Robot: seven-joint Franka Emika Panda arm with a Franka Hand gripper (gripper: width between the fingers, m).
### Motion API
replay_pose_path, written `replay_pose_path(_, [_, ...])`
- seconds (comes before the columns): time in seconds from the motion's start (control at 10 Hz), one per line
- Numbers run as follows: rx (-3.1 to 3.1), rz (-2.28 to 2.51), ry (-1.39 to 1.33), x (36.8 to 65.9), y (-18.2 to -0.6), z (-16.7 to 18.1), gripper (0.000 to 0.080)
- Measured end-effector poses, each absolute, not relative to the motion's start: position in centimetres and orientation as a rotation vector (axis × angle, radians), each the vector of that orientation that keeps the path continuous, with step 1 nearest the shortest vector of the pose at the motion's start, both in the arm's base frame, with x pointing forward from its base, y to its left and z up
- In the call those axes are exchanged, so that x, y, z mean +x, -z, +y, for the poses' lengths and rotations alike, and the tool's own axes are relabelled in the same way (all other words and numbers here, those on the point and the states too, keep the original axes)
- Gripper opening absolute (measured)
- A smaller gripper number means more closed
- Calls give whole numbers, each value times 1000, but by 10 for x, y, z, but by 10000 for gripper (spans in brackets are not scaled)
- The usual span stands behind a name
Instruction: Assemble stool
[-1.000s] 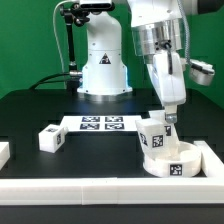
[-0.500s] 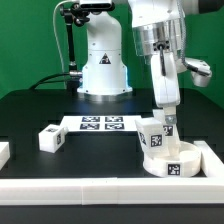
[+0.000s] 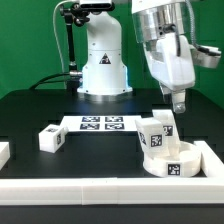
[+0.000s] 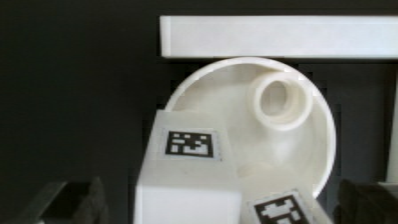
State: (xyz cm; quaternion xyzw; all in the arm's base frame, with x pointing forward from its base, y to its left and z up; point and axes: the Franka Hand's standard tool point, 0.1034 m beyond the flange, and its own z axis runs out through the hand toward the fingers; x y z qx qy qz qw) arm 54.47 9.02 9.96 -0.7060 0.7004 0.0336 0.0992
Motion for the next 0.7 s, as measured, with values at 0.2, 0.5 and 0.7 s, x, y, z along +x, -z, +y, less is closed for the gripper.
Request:
replay_pose_path(0.2, [-2242, 1902, -79, 544, -98, 90, 649])
replay_pose_path(0.5, [-2546, 1532, -23, 546, -101, 95, 649])
replay_pose_path(0.7, [-2733, 1230, 8, 548, -104, 99, 649])
